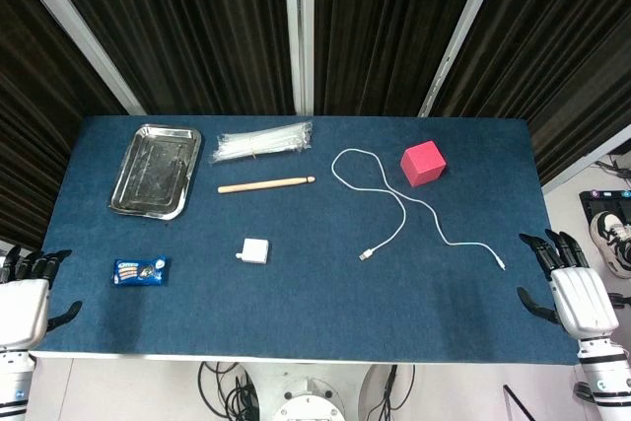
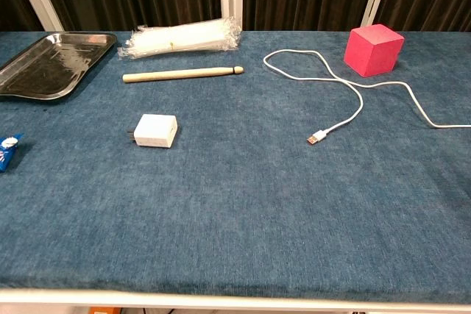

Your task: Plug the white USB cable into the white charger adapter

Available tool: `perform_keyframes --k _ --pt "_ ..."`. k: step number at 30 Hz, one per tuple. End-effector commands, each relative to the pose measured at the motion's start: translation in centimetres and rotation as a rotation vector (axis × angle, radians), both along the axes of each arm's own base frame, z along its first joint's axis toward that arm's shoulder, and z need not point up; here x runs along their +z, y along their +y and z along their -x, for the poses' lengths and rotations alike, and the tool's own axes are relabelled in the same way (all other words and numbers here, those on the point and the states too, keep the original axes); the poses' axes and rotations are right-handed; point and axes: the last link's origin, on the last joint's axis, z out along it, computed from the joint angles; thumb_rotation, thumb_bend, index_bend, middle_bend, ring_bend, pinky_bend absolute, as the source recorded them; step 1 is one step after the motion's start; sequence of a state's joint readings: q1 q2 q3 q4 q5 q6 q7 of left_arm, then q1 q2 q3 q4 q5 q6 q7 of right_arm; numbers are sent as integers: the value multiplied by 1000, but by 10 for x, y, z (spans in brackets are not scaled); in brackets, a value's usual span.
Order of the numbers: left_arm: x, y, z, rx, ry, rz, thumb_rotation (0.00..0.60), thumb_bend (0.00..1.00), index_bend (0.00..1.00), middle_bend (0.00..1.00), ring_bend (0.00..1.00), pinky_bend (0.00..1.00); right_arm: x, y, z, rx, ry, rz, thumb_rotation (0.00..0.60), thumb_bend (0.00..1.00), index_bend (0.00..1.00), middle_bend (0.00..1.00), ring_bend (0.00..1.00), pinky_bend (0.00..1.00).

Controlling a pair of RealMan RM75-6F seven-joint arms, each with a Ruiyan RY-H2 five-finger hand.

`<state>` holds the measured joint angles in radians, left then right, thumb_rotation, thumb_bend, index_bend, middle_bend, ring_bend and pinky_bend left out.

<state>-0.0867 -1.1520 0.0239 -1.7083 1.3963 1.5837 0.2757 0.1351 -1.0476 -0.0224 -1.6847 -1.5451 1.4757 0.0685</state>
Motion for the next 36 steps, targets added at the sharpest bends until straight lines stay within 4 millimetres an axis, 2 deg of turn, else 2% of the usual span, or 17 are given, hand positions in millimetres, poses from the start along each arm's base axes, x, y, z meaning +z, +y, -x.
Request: perform_keyframes --k 1,9,13,15,22,25,31,36 --pt "0 1 0 2 0 4 600 158 217 258 153 0 0 0 0 -2 1 -1 600 231 111 163 34 0" --pt "0 -1 1 6 -9 7 600 158 217 258 153 0 -7 -3 -7 24 -2 -33 600 231 111 166 33 0" --pt "0 -1 1 5 -17 6 600 159 217 258 153 0 -23 -18 -23 87 4 -118 600 239 111 188 34 0" --pt "0 -1 0 3 -22 8 600 158 217 258 153 0 -36 -29 -36 131 13 -177 600 256 110 203 34 0" --pt "-2 -4 -1 -1 -33 8 600 158 217 258 153 0 -104 -83 -86 233 42 -411 600 312 85 236 33 0" --pt "-2 -6 -1 0 -38 8 600 158 217 258 153 0 -133 -99 -102 245 42 -473 600 326 75 236 33 0" --pt "-3 -7 1 7 -46 7 600 158 217 258 153 0 -177 -120 -121 247 51 -540 600 329 53 241 33 0" --pt "-3 -7 3 12 -50 13 600 158 217 258 153 0 -192 -124 -126 252 54 -552 600 336 53 240 33 0"
